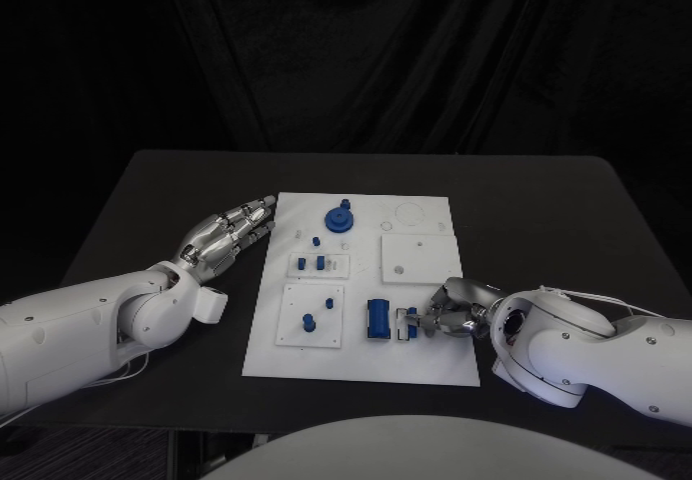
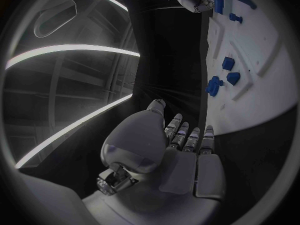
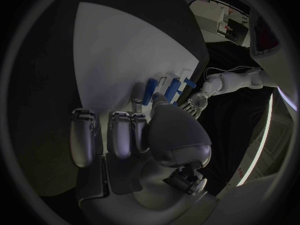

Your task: Assemble the parts on the task board

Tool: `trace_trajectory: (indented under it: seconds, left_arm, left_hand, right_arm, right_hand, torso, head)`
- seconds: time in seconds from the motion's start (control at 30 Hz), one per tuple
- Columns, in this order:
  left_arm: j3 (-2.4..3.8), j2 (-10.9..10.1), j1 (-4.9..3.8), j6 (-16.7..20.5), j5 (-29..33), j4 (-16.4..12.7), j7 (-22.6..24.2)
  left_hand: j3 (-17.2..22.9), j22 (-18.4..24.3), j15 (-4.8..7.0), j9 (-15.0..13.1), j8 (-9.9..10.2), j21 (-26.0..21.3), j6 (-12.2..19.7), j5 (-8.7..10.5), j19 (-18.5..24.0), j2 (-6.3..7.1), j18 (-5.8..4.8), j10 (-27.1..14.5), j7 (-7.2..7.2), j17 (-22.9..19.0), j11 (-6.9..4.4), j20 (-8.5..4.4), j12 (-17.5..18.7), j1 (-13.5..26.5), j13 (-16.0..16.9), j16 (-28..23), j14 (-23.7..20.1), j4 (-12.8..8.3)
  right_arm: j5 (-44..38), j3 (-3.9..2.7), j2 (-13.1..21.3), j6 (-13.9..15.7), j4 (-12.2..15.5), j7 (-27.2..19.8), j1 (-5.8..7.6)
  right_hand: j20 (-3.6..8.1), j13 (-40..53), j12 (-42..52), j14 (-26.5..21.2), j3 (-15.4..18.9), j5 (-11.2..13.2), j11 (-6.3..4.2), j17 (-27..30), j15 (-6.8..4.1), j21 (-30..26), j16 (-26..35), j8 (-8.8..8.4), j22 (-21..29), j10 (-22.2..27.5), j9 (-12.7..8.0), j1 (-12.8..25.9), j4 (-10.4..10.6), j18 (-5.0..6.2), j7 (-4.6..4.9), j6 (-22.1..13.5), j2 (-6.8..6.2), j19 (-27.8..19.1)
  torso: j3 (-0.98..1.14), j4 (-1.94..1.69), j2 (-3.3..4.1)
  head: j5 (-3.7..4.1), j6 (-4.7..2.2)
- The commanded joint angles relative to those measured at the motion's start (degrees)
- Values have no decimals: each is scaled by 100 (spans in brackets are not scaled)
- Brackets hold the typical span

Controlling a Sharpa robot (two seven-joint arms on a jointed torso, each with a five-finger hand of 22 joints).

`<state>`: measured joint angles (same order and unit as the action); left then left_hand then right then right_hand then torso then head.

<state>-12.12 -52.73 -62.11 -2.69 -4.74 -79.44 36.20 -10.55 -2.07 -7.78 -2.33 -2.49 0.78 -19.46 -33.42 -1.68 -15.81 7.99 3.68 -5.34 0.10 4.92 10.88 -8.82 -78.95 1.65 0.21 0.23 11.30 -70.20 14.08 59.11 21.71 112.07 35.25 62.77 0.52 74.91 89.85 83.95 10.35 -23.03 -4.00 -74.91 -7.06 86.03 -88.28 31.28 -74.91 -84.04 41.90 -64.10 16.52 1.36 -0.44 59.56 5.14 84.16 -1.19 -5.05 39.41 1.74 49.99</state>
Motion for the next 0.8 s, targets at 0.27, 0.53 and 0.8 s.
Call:
trace_trajectory:
  seconds: [0.27, 0.53, 0.8]
  left_arm:
    - [5, 17, 21, -85, 25, 11, 44]
    - [5, 6, 27, -85, 25, 7, 39]
    - [5, 5, 30, -92, 25, 10, 24]
  left_hand:
    - [25, -1, -31, -4, -4, 26, 11, -35, 13, -32, -88, -4, -34, -6, 34, 30, 24, -44, -5, -17, -15, -25]
    - [29, -4, -32, -1, 2, 27, 37, -40, 10, -25, -88, -11, -20, -6, 39, 30, 33, -49, -7, -17, -14, -39]
    - [28, -4, -34, -1, 3, 28, 38, -40, 10, -18, -88, -15, -19, -6, 33, 31, 39, -50, -8, -17, -14, -45]
  right_arm:
    - [-181, -1, -66, -202, -60, 356, -12]
    - [-256, -1, -18, -234, -37, 433, -12]
    - [-266, 1, 60, -218, 6, 419, -12]
  right_hand:
    - [62, 1509, 15, 475, -235, -80, -80, -818, -70, -100, 105, -63, -1324, -596, 230, -787, -344, 3, -71, 44, -38, 346]
    - [83, 1509, 15, 457, -549, -562, -80, -694, -80, -129, 157, 30, -1315, -596, 654, -1198, -475, 9, -64, -219, -140, 335]
    - [62, 1509, 15, 450, -644, -538, -47, -648, -55, -173, 176, 57, -1300, -596, 806, -1214, -425, 20, -25, -407, -197, 316]
  torso:
    - [2, 1, 1]
    - [4, 7, 1]
    - [6, 10, -1]
  head:
    - [-23, 1]
    - [-45, 1]
    - [-42, 1]
